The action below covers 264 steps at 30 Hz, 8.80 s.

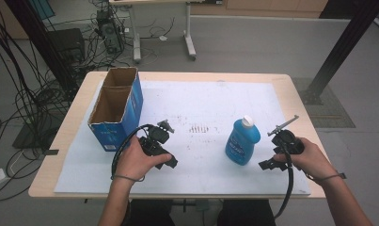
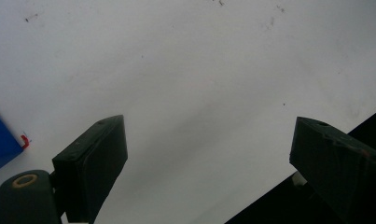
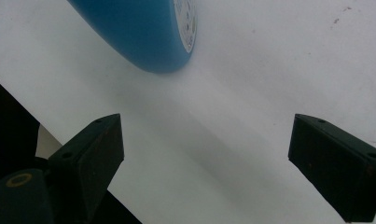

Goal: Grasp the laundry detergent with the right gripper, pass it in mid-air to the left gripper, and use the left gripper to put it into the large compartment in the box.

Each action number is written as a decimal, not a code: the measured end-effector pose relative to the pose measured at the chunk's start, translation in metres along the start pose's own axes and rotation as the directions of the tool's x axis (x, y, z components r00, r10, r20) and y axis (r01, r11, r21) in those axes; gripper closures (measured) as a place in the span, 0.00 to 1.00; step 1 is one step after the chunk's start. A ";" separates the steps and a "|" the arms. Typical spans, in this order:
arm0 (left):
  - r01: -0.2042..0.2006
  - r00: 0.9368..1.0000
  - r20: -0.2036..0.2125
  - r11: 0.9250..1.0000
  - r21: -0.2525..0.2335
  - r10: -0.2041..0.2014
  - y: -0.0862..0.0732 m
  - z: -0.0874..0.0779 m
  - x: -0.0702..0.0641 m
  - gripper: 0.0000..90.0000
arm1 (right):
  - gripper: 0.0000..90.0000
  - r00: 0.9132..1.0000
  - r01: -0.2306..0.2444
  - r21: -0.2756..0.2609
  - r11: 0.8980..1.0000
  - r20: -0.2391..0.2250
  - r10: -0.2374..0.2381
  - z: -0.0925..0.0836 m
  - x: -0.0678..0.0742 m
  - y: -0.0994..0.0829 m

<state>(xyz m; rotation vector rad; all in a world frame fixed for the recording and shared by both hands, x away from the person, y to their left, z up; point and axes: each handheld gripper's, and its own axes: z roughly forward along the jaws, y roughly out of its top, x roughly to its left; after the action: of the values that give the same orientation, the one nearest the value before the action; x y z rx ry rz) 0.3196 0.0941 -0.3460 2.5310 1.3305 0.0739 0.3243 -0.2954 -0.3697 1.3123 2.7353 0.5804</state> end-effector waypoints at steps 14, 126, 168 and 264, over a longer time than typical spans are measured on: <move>0.006 1.000 -0.002 1.000 0.002 -0.006 -0.001 0.000 0.000 0.13 | 0.11 1.000 -0.001 -0.010 1.000 -0.020 0.001 0.012 0.013 -0.005; -0.004 1.000 -0.010 0.999 0.049 0.004 0.001 -0.006 -0.004 0.12 | 0.04 0.999 -0.034 -0.775 0.632 -0.029 0.017 0.073 0.035 -0.044; 0.015 1.000 -0.002 0.998 0.058 -0.015 -0.001 -0.003 0.006 0.12 | 0.05 0.999 0.038 -0.805 0.593 0.023 -0.031 0.083 0.036 -0.004; 0.008 1.000 -0.020 0.998 0.063 -0.007 0.007 -0.009 -0.005 0.11 | 0.20 0.999 0.051 -0.815 0.578 0.043 -0.028 0.083 0.036 -0.006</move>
<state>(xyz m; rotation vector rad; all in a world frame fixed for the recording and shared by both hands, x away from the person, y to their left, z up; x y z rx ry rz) 0.3207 0.0888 -0.3350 2.5836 1.3700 0.0559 0.3136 -0.2457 -0.4450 0.9546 1.9468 1.5574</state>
